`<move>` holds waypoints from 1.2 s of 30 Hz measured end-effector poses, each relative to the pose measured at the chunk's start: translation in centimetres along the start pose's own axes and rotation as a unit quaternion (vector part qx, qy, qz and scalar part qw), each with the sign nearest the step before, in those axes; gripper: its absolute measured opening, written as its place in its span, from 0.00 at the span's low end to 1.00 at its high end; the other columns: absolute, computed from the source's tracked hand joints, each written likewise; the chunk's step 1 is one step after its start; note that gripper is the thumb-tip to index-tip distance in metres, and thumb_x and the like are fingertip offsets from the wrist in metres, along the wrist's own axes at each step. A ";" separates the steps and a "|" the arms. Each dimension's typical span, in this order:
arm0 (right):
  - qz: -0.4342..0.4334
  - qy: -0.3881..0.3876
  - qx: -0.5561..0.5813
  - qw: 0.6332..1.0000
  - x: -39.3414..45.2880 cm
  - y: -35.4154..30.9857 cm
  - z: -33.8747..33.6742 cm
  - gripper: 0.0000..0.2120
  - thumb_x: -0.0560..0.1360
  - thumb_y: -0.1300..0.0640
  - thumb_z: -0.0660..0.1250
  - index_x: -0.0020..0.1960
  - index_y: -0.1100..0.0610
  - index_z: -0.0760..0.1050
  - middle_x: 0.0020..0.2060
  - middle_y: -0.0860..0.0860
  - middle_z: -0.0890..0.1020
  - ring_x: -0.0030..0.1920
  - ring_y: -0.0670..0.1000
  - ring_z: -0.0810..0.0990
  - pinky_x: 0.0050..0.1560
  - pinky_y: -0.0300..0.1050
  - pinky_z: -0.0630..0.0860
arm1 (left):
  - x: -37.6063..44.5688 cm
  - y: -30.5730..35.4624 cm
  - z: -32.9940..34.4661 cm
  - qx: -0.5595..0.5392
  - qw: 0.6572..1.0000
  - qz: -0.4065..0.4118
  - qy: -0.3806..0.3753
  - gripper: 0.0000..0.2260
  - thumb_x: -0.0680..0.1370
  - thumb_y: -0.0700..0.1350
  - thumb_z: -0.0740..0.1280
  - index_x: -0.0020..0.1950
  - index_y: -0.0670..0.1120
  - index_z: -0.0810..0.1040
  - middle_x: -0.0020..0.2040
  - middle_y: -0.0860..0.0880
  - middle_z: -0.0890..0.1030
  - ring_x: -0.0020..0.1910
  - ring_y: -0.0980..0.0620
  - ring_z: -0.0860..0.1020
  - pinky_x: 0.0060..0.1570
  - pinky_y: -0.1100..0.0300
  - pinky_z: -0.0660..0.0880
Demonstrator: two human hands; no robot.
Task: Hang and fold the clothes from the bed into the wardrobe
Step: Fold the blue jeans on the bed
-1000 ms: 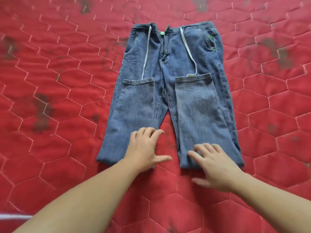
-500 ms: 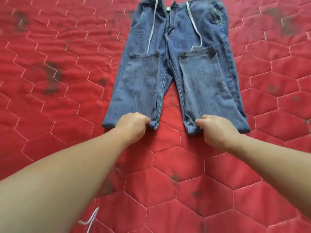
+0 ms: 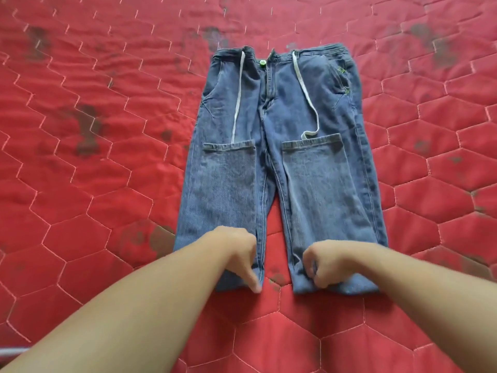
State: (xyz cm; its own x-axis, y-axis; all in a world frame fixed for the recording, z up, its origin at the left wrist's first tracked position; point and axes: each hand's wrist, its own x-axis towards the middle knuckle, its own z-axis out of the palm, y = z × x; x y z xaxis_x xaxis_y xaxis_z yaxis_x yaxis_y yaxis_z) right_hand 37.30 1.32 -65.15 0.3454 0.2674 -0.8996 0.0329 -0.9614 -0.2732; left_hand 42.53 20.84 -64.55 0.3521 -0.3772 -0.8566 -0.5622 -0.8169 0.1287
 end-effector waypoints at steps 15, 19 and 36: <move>0.052 0.527 0.015 0.848 7.0 4.2 -17.0 0.18 0.75 0.59 0.63 0.64 0.54 0.72 0.62 0.52 0.73 0.57 0.60 0.73 0.51 0.55 0.72 | 9.6 -8.8 -14.0 -0.191 0.874 -0.005 0.448 0.30 0.75 0.34 0.59 0.77 0.51 0.61 0.75 0.51 0.65 0.71 0.48 0.67 0.66 0.52 0.64; 0.060 0.534 -0.008 0.843 9.8 5.5 -21.9 0.24 0.77 0.55 0.61 0.73 0.50 0.66 0.74 0.51 0.64 0.72 0.58 0.64 0.64 0.56 0.65 | 13.1 -12.5 -18.0 -0.193 0.868 -0.017 0.457 0.27 0.80 0.40 0.61 0.78 0.51 0.59 0.76 0.51 0.63 0.75 0.49 0.62 0.72 0.52 0.60; 0.115 0.449 -0.063 0.884 15.5 10.0 -28.3 0.40 0.71 0.25 0.39 0.78 0.42 0.40 0.79 0.46 0.41 0.78 0.51 0.40 0.73 0.68 0.44 | 19.1 -18.2 -20.5 -0.163 0.897 -0.175 0.373 0.49 0.65 0.80 0.51 0.79 0.58 0.42 0.80 0.51 0.45 0.78 0.48 0.37 0.75 0.43 0.37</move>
State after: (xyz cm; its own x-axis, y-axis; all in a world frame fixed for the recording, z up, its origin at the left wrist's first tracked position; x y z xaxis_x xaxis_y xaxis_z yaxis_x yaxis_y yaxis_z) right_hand 69.54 -5.97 -72.13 0.9597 -0.0405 -0.2782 -0.0501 -0.9984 -0.0276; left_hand 74.85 19.54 -73.00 0.9350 -0.1597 -0.3165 -0.1133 -0.9806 0.1602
